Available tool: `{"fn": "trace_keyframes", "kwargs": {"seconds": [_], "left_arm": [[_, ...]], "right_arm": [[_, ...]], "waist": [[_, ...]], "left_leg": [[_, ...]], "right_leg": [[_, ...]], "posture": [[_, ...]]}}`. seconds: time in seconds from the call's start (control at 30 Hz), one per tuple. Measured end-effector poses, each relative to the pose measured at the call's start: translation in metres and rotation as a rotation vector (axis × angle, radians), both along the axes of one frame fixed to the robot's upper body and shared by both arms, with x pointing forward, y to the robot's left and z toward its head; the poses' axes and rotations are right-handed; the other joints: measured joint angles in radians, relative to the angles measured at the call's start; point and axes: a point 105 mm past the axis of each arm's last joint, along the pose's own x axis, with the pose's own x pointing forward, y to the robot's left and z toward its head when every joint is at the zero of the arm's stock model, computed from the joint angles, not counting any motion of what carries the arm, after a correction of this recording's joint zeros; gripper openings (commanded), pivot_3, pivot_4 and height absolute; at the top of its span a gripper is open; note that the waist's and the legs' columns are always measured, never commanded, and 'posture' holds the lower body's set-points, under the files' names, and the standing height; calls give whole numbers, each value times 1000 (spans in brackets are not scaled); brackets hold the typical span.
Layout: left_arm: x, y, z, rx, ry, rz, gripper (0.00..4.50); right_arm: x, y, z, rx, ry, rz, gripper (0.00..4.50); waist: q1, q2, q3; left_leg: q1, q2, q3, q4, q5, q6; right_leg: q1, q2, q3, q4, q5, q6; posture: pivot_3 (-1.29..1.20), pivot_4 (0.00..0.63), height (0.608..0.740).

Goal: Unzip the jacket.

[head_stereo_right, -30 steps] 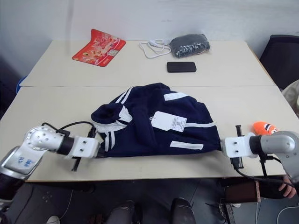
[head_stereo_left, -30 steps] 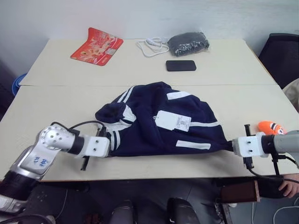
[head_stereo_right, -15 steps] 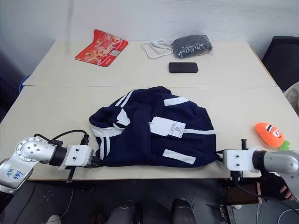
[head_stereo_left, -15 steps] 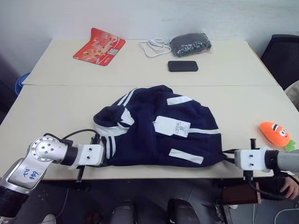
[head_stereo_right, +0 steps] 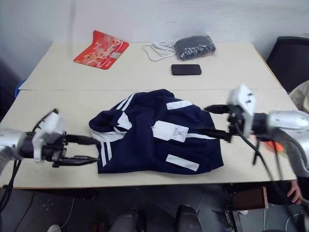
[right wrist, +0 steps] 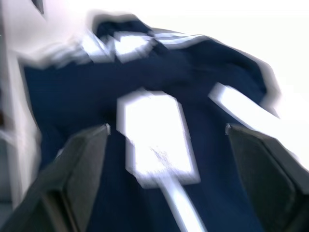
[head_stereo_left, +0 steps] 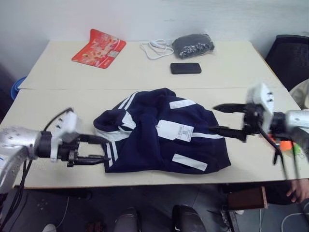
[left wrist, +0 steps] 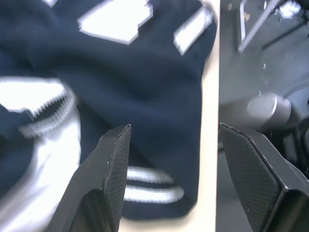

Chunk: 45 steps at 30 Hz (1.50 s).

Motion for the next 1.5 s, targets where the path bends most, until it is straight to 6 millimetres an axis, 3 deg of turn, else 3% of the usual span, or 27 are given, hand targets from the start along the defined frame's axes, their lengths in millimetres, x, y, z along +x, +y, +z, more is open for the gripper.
{"fn": "trace_keyframes", "kwargs": {"seconds": [0.1, 0.17, 0.33, 0.53, 0.63, 0.87, 1.0, 1.1, 1.2, 1.23, 1.33, 1.43, 1.5], "left_arm": [[8, 7, 1, 21, -10, 24, 3059], [15, 9, 4, 30, -32, 36, 3059], [32, 4, 11, 22, -91, 52, 3059], [38, -9, 6, 16, -105, 46, 3059], [37, -12, 7, 20, -119, 39, 3082], [41, -18, 4, 29, -124, 34, 3082], [46, -15, 7, 23, -138, 50, 3082], [47, -18, 4, 20, -130, 41, 3082], [47, -20, 4, 25, -124, 21, 3082], [48, -21, 6, 33, -129, 13, 3082], [52, -19, 8, 41, -139, 13, 3082], [56, -23, 8, 35, -140, -4, 3082], [57, -23, 7, 39, -139, -6, 3082]], "right_arm": [[3, 52, -19, 11, 164, 74, 4096], [4, 67, -33, -21, 226, 84, 4096], [14, 75, -50, -45, 328, 45, 4096], [20, 82, -66, -84, 370, 17, 4096], [19, 86, -66, -74, 373, 30, 3529], [8, 114, -59, 15, 373, 147, 1316], [2, 113, -52, 37, 358, 192, 57], [-3, 100, -50, 38, 284, 214, 57], [-19, 72, -49, -3, 143, 283, 57], [-33, 57, -52, -41, 87, 344, 57], [-53, 40, -63, -103, 72, 421, 57], [-51, 40, -69, -124, 45, 381, 57], [-34, 53, -64, -76, 31, 288, 220]], "waist": [[3, 0, 0], [13, 0, 0], [15, -2, -1], [-10, -2, -1], [-23, -2, -1], [-23, -2, -1], [-19, -2, -1], [-18, -2, -1], [-14, -2, -1], [-14, -2, -1], [-14, -2, -1], [-23, -3, -1], [-28, -3, -1]], "left_leg": [[-5, -2, 4, 0, 0, 0], [-8, -4, 6, 1, 0, 0], [-11, -8, 6, 2, 0, 2], [-12, -6, 7, 1, 1, 0], [-12, -6, 7, 1, 1, 0], [-12, -6, 7, 1, 1, 0], [-12, -6, 7, 1, 1, 0], [-13, -6, 6, 1, 1, 0], [-14, -7, 6, 1, 1, 0], [-14, -7, 6, 1, 1, 0], [-14, -7, 6, 2, 1, 0], [-12, -6, 8, 2, 1, 0], [-10, -4, 8, 1, 2, -1]], "right_leg": [[-5, 0, 0, 2, 0, -1], [-7, -1, -3, 2, 0, -1], [-9, -3, -2, 1, 1, 1], [-13, -2, -2, 3, 1, 1], [-13, -2, -3, 4, 1, 1], [-13, -2, -3, 4, 1, 1], [-13, -2, -3, 4, 1, 1], [-13, -2, -3, 3, 1, 1], [-13, -3, -4, 2, 1, 1], [-13, -3, -4, 1, 1, 1], [-12, -3, -4, 2, 1, 1], [-13, -2, -2, 4, 1, 1], [-13, -2, -2, 6, 1, 1]], "posture": [[0, 150, 740], [0, 150, 740], [0, 150, 740], [0, 150, 740], [0, 150, 740], [0, 150, 740], [0, 150, 740], [0, 150, 740], [0, 150, 740], [0, 150, 740], [0, 150, 740], [0, 150, 740], [0, 150, 740]]}}
